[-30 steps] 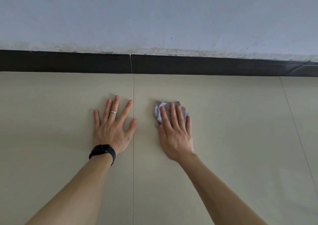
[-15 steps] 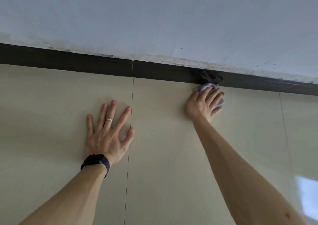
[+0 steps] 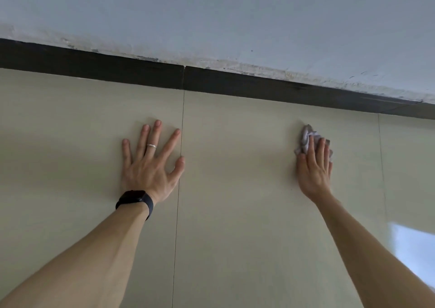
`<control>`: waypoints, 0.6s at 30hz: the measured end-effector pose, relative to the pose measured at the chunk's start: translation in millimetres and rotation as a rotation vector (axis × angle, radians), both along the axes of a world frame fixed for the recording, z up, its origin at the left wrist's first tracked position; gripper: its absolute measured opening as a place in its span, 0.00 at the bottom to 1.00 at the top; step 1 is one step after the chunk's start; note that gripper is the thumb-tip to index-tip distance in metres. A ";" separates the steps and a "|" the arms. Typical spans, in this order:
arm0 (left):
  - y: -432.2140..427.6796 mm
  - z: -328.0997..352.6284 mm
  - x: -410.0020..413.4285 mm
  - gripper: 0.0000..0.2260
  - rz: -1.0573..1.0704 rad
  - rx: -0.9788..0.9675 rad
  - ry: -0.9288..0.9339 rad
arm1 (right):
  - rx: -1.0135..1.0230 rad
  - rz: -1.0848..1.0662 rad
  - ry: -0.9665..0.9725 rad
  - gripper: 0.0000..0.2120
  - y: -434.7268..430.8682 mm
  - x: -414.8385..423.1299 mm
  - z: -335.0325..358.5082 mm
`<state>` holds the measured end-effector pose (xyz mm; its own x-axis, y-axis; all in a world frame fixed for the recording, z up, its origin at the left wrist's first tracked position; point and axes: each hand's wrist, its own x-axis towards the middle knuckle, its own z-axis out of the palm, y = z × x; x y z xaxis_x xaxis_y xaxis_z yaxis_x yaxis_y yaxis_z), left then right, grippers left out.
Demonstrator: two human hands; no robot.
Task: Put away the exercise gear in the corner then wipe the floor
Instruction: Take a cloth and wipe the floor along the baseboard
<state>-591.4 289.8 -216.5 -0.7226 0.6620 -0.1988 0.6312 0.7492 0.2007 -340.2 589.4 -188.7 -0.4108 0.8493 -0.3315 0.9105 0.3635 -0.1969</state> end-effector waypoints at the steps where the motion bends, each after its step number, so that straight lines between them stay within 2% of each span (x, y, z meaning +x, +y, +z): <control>1: -1.1 -0.8 -0.2 0.28 0.005 -0.003 0.000 | -0.005 -0.044 -0.005 0.27 -15.9 4.5 -2.7; 3: -2.4 -0.9 2.7 0.28 0.022 0.000 -0.002 | 0.021 -0.051 0.002 0.27 -68.9 12.7 -6.9; 4: -2.2 -0.7 3.6 0.28 0.027 0.007 -0.003 | 0.031 0.011 0.017 0.27 -104.2 14.4 -6.7; 8: 0.9 2.0 3.1 0.28 0.009 0.049 -0.014 | -0.088 0.533 0.067 0.26 -236.9 28.8 5.0; 11: 0.6 1.0 3.1 0.27 -0.001 0.042 0.008 | -0.053 0.828 0.082 0.26 -228.0 42.2 7.9; 13: 2.1 1.4 3.8 0.27 -0.006 0.049 0.016 | 0.029 0.726 0.084 0.26 -185.8 52.0 2.6; 16: 2.4 5.0 8.1 0.26 -0.009 0.045 0.016 | -0.028 0.197 0.065 0.27 -134.6 64.2 1.1; 18: -9.9 5.6 23.8 0.25 0.003 0.049 0.010 | -0.034 0.028 0.056 0.27 -153.6 72.7 -5.0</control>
<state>-567.6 279.9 -210.8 -0.7262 0.6689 -0.1586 0.6315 0.7403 0.2305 -267.5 435.8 -193.6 -0.4528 0.8260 -0.3358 0.8874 0.3809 -0.2596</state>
